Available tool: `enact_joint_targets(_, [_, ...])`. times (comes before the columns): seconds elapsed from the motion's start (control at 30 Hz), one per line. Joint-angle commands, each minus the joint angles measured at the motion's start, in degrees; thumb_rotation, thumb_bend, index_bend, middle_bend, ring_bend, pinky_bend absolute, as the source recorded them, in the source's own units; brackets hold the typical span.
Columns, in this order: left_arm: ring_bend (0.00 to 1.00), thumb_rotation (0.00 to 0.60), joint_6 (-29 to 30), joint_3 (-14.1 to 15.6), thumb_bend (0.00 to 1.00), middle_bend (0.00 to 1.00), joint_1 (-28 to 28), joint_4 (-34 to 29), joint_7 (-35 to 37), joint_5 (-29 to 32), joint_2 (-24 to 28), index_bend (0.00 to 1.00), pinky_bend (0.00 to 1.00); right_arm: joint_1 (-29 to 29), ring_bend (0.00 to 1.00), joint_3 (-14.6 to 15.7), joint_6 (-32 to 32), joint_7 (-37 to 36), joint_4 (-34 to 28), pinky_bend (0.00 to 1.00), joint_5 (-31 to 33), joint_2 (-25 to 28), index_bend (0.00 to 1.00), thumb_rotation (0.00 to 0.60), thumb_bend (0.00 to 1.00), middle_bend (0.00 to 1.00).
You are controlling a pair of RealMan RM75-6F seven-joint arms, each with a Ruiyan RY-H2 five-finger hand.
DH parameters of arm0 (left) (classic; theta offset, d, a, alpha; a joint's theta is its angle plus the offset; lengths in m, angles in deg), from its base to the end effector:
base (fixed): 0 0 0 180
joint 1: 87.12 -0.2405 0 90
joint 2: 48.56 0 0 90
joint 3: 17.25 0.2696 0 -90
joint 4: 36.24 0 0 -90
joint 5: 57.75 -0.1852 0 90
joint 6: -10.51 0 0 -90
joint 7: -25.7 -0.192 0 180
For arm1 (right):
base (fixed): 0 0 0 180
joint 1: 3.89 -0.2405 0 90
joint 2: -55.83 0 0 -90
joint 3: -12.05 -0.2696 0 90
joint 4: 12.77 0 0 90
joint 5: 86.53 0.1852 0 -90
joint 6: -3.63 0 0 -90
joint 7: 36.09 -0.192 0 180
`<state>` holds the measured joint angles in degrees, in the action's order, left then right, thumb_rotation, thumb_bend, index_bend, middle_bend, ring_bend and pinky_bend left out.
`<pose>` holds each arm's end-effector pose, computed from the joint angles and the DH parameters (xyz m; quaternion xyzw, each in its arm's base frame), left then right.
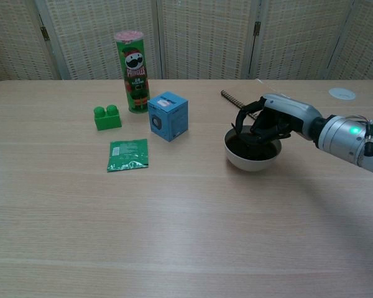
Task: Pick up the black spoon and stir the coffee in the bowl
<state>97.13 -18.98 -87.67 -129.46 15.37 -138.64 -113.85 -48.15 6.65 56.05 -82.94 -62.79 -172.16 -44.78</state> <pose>-0.3446 0.1918 0.1867 -0.5764 -0.3907 -0.2986 0.6526 -0.1851 -0.4207 -0.0519 0.6255 -0.5677 0.4754 0.2461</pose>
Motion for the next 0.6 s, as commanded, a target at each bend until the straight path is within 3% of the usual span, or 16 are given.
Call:
enact_joint_targets(0.03, [0.21,0.6,0.0,0.0,0.23,0.22,0.1,-0.1,-0.1,-0.1,-0.1,0.21,0.19,0.3,1.0,0.0,-0.1,0.2,0.4,1.0,0.4,0.6,0.66,0.6,0.56,1.0])
enact_joint_targets(0.13, [0.21,0.6,0.0,0.0,0.23,0.22,0.2,-0.2,-0.1,-0.3,-0.1,0.21,0.19,0.2,1.0,-0.5,-0.2,0.4,1.0,1.0,0.8,0.7,0.66,0.6,0.54,1.0])
enact_joint_targets(0.3, [0.21,0.6,0.2,-0.1,0.24,0.22,0.1,-0.3,-0.2,-0.2,0.0,0.21,0.19,0.5,1.0,-0.1,0.4,1.2,0.5,1.0,0.4,0.9,0.62,0.6,0.37,1.0])
enact_joint_targets(0.43, [0.21,0.6,0.1,0.0,0.24,0.22,0.2,-0.3,-0.2,-0.3,0.0,0.21,0.19,1.2,1.0,0.3,1.1,1.7,-0.7,1.0,0.2,1.5,0.38,0.6,0.18,1.0])
enact_joint_targets(0.6, [0.21,0.6,-0.1,-0.2,0.23,0.22,0.5,-0.3,-0.1,-0.5,-0.1,0.21,0.19,2.3,1.0,0.2,3.2,3.6,-4.0,1.0,0.0,3.9,0.19,0.6,0.14,1.0])
